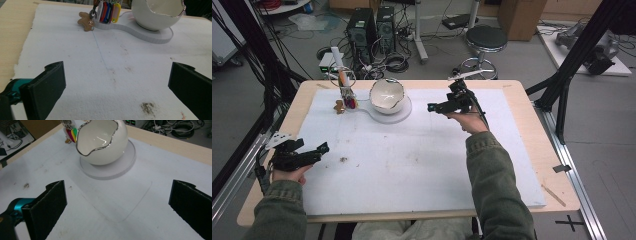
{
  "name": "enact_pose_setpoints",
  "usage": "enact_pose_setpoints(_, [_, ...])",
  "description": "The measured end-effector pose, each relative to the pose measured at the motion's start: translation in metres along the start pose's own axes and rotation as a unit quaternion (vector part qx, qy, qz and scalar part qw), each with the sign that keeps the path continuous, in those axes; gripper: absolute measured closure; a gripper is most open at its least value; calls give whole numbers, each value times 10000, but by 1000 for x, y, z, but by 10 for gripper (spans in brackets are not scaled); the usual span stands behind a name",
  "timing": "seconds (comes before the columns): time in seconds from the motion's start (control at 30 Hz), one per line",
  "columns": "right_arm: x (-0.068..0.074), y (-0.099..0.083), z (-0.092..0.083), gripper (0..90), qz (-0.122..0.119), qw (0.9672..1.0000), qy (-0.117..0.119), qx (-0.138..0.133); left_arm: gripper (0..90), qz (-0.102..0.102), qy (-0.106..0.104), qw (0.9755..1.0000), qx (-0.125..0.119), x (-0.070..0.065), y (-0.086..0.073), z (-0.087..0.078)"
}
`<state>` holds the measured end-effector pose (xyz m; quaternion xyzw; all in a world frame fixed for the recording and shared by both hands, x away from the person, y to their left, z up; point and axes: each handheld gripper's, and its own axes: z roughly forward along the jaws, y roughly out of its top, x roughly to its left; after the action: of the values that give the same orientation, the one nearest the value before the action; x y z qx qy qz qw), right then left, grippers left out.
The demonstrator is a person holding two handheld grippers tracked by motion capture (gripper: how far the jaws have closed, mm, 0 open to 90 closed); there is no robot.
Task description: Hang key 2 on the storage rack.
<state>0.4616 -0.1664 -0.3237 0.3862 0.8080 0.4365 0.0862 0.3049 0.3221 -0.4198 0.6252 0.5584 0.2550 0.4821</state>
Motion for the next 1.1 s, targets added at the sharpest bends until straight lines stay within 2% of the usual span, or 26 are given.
enact_pose_setpoints(0.33, [-15,-25,-9,7,226,9997,-79,0,17,17,3,10000,13,0,0,0])
enact_pose_setpoints(0.6, [-25,-45,-19,8,354,9990,-272,-20,17,23,10,10000,16,-1,0,0])
enact_pose_setpoints(0.8, [-28,-66,-25,7,399,9985,-367,10,16,16,14,10000,17,-1,0,0])
enact_pose_setpoints(0.9, [-31,-77,-29,7,510,9979,-404,-9,16,17,18,10000,20,-1,-1,0])
enact_pose_setpoints(1.03, [-34,-91,-33,8,554,9969,-564,6,16,21,24,10000,36,-1,-1,0])
enact_pose_setpoints(1.1, [-34,-94,-33,7,514,9960,-706,198,16,30,25,10000,49,-1,-1,0])
